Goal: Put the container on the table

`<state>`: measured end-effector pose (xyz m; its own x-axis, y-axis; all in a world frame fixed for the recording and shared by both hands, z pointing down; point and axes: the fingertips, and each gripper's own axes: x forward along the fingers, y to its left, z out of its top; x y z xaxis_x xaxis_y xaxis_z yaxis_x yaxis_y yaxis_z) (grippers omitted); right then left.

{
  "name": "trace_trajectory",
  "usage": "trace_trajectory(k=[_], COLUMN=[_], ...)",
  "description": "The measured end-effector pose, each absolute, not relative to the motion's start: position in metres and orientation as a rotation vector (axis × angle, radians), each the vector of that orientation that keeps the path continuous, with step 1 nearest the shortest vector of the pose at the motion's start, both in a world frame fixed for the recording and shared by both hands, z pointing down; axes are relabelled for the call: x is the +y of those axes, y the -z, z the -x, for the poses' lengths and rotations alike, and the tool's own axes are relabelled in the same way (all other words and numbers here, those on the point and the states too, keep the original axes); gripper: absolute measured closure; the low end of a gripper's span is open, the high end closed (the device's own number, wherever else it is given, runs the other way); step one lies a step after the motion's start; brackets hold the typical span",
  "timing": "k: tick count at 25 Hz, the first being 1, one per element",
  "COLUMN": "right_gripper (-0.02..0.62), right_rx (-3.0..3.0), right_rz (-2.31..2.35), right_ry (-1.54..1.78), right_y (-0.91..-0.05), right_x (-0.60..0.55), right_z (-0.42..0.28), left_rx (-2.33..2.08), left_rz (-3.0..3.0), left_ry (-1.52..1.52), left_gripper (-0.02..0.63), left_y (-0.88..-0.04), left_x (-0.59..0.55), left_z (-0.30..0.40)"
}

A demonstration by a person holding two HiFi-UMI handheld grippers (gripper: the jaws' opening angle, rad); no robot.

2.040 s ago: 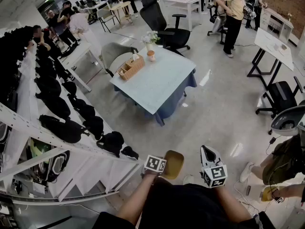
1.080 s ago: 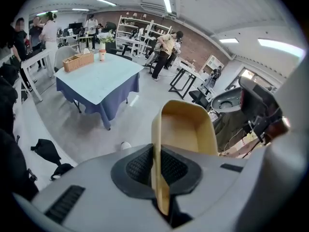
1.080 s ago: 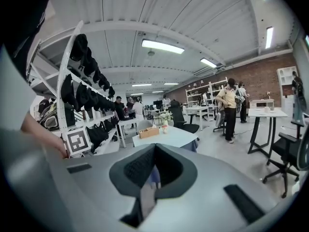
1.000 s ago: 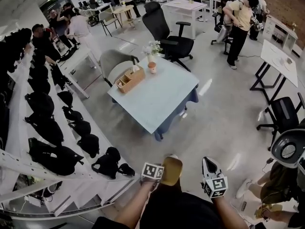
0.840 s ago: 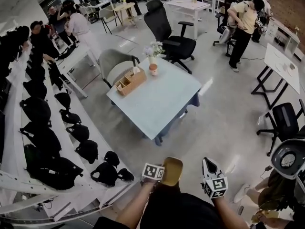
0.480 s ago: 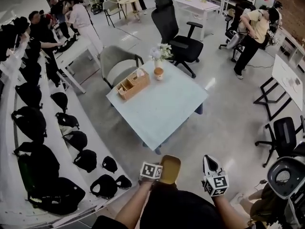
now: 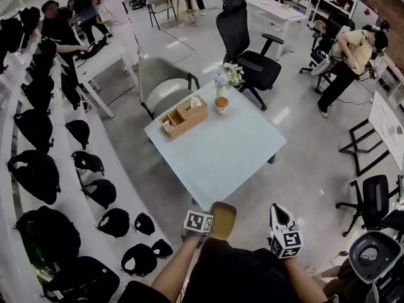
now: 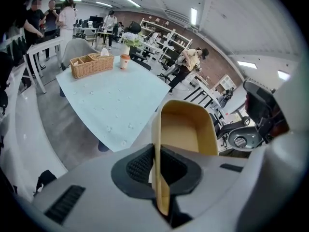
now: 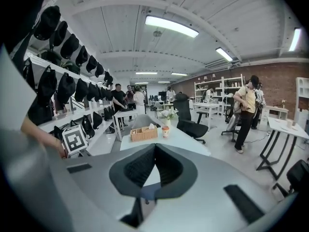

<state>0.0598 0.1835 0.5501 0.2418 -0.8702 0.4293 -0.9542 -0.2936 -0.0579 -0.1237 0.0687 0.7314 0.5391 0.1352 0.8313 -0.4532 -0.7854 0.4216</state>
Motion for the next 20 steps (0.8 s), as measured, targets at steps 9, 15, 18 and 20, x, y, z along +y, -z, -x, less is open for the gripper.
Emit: trace_trajectory(k=[9, 15, 18, 20], right_gripper=[0.597, 0.597, 0.597, 0.597], right_rx=[-1.799, -1.931, -2.028, -2.091], right_rz=[-2.221, -2.105, -2.028, -1.955], right_ry=[-0.564, -0.547, -0.529, -0.519], right_y=[-0.547, -0.553, -0.558, -0.562], right_x=[0.125, 0.074, 0.041, 0.018], right_z=[-0.072, -0.080, -0.089, -0.096], left_rx=[-0.363, -0.464, -0.529, -0.584], left_rz=[-2.096, -2.040, -2.013, -1.985], left_ry=[-1.132, -1.093, -1.071, -1.055], left_gripper=[0.586, 0.586, 0.586, 0.586], left_y=[-0.728, -0.732, -0.735, -0.735], left_x=[0.037, 0.022, 0.007, -0.006], left_z=[0.126, 0.126, 0.120, 0.113])
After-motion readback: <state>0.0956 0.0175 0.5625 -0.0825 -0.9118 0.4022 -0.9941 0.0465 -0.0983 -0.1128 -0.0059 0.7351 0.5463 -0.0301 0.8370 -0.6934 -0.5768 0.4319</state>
